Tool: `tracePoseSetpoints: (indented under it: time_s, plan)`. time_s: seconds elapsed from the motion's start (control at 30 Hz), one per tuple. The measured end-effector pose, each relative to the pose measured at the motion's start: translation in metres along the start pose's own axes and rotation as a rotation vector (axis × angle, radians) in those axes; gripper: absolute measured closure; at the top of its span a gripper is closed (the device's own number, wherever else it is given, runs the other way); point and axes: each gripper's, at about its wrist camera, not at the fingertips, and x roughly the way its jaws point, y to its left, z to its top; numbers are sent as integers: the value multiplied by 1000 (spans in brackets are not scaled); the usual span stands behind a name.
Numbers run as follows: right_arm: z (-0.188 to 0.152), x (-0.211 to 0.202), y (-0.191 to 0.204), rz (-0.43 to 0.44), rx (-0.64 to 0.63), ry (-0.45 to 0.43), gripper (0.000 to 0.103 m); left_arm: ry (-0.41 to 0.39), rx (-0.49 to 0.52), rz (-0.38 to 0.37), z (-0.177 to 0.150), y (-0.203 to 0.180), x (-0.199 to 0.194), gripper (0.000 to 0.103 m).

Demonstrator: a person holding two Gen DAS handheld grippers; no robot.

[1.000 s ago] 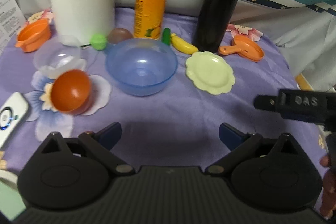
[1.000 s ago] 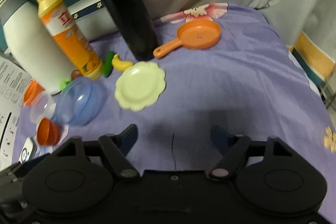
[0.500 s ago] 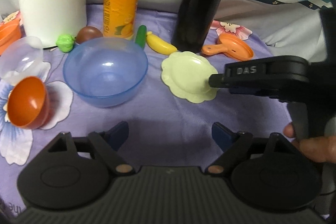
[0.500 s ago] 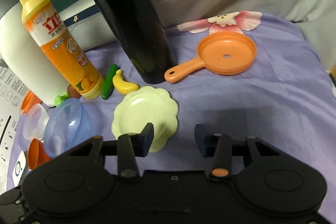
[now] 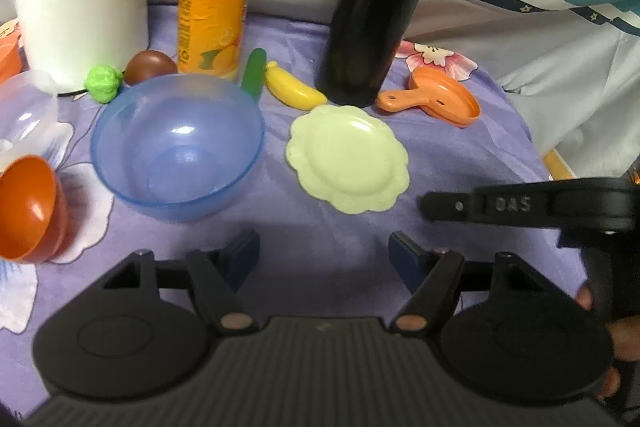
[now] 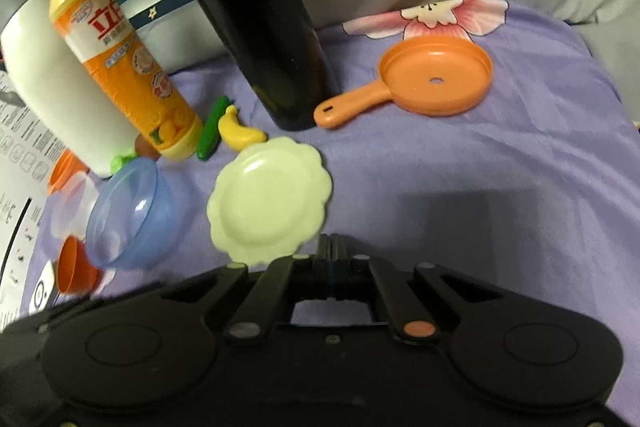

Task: Organize plates and bowls
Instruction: 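Grasp the yellow flower plate rim with both grippers and lift it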

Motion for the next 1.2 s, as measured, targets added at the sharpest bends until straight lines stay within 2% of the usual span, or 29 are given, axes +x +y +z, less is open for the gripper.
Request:
tracePoseSetpoints:
  time_s: [0.07, 0.1, 0.17, 0.53, 0.6, 0.67, 0.77, 0.83, 1.0, 1.07, 1.1, 1.13, 1.2]
  plan:
    - [3, -3, -3, 11, 13, 19, 101, 0, -12, 3, 2, -2, 4, 32]
    - [6, -5, -3, 26, 12, 14, 97, -4, -21, 4, 3, -3, 5, 32]
    - [12, -8, -1, 31, 0, -17, 97, -13, -30, 11, 6, -6, 8, 32]
    - [39, 25, -8, 101, 0, -22, 93, -50, -60, -4, 22, -12, 32, 42]
    - [41, 29, -8, 116, 1, -23, 92, -54, -56, -16, 24, -12, 35, 51]
    - [41, 32, -8, 139, 9, -26, 92, -56, -57, -17, 25, -11, 35, 53]
    - [38, 32, -5, 158, 6, -22, 93, -41, -48, -44, 25, -9, 36, 68]
    - [31, 30, -1, 170, -4, -2, 93, -33, -43, -53, 23, -10, 35, 68]
    - [21, 12, 6, 134, -60, -22, 92, -32, -42, -56, 19, -11, 33, 68]
    - [23, 5, 0, 112, -39, -49, 79, -31, -46, -50, 21, -11, 34, 68]
    - [26, 2, -3, 92, -33, -72, 64, -31, -46, -47, 21, -11, 35, 68]
    - [28, -2, -7, 72, -27, -95, 53, -32, -43, -43, 21, -12, 35, 68]
    - [32, -3, -13, 58, -18, -109, 53, -36, -42, -36, 21, -13, 36, 67]
